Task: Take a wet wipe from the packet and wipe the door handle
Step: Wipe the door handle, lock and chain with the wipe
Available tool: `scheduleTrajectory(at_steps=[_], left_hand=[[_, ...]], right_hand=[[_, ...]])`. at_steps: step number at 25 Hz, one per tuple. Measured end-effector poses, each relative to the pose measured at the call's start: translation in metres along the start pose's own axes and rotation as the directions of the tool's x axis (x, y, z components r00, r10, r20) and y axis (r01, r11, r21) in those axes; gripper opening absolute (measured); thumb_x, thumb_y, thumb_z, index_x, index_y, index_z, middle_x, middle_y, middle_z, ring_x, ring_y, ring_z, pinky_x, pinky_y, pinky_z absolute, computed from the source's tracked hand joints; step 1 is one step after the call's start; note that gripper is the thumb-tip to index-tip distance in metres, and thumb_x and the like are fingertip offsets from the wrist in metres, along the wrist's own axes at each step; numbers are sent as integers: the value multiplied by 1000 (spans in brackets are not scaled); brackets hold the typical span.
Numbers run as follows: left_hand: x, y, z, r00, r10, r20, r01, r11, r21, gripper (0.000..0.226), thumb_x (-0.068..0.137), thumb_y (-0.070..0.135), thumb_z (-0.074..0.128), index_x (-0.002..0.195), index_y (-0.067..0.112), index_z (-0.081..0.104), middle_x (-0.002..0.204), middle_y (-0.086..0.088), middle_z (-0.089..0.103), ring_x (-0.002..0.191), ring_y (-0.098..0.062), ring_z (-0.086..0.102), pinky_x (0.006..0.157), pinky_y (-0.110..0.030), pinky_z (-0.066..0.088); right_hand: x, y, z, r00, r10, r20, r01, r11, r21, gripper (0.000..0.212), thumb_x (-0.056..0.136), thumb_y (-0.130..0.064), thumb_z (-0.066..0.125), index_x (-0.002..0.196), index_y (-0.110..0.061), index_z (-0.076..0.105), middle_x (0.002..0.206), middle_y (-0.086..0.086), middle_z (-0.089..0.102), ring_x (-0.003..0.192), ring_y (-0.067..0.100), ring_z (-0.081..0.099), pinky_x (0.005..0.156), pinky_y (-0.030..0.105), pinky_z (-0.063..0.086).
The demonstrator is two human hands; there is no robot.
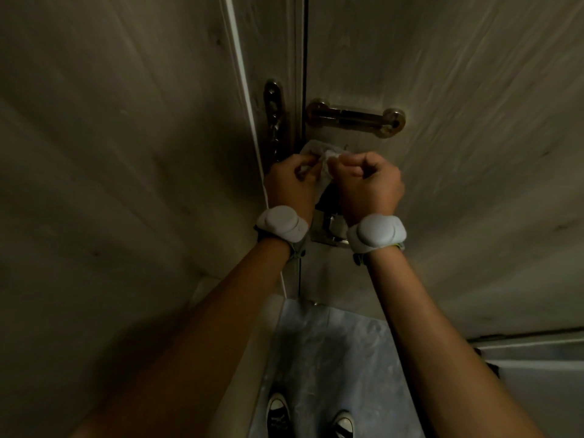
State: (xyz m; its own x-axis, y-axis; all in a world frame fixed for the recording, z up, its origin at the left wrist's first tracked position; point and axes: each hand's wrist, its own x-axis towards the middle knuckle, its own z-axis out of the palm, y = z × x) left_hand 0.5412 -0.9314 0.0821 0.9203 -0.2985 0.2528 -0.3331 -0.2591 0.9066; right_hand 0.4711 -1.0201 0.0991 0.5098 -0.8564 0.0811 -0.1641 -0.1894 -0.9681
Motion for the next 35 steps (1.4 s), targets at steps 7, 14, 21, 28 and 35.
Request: scheduleTrajectory(at_steps=[7, 14, 21, 28, 35], left_hand=[[-8, -18, 1, 999, -35, 36, 31, 993, 111, 12, 89, 8, 63, 88, 3, 73, 89, -16, 74, 87, -30, 69, 74, -27, 53], [-14, -42, 4, 982, -100, 160, 94, 995, 44, 15, 90, 5, 60, 83, -3, 70, 84, -17, 72, 88, -29, 68, 85, -47, 55], [-21, -52, 11, 988, -47, 150, 39, 997, 59, 14, 87, -3, 61, 78, 0, 72, 69, 6, 59, 64, 2, 55, 64, 4, 38], [-26, -69, 21, 977, -133, 169, 105, 981, 161, 11, 87, 3, 66, 83, -1, 74, 79, -15, 72, 74, -17, 62, 68, -16, 40], [-32, -69, 27, 966, -170, 196, 134, 973, 187, 13, 87, 11, 67, 79, 4, 76, 75, -4, 71, 70, -11, 61, 63, -6, 40]], right_hand=[[-14, 15, 9, 989, -143, 24, 145, 972, -187, 8, 78, -29, 77, 78, -24, 72, 66, -16, 61, 62, -1, 58, 65, 14, 47], [-21, 45, 15, 999, 5, 34, 2, 983, -183, 10, 78, -35, 77, 81, -26, 76, 65, -17, 65, 56, -10, 54, 60, 6, 42], [-21, 66, 17, 996, 84, 31, -74, 970, -231, 14, 76, -39, 77, 78, -25, 76, 54, -12, 62, 63, 11, 68, 67, 25, 54], [-23, 88, 17, 995, 100, 1, -97, 969, -228, 10, 78, -31, 78, 76, -21, 77, 69, -1, 75, 73, 16, 72, 71, 28, 57], [-24, 96, 7, 996, 92, -15, -93, 966, -243, 7, 79, -23, 76, 74, -19, 76, 71, -4, 74, 72, 13, 71, 68, 25, 55]])
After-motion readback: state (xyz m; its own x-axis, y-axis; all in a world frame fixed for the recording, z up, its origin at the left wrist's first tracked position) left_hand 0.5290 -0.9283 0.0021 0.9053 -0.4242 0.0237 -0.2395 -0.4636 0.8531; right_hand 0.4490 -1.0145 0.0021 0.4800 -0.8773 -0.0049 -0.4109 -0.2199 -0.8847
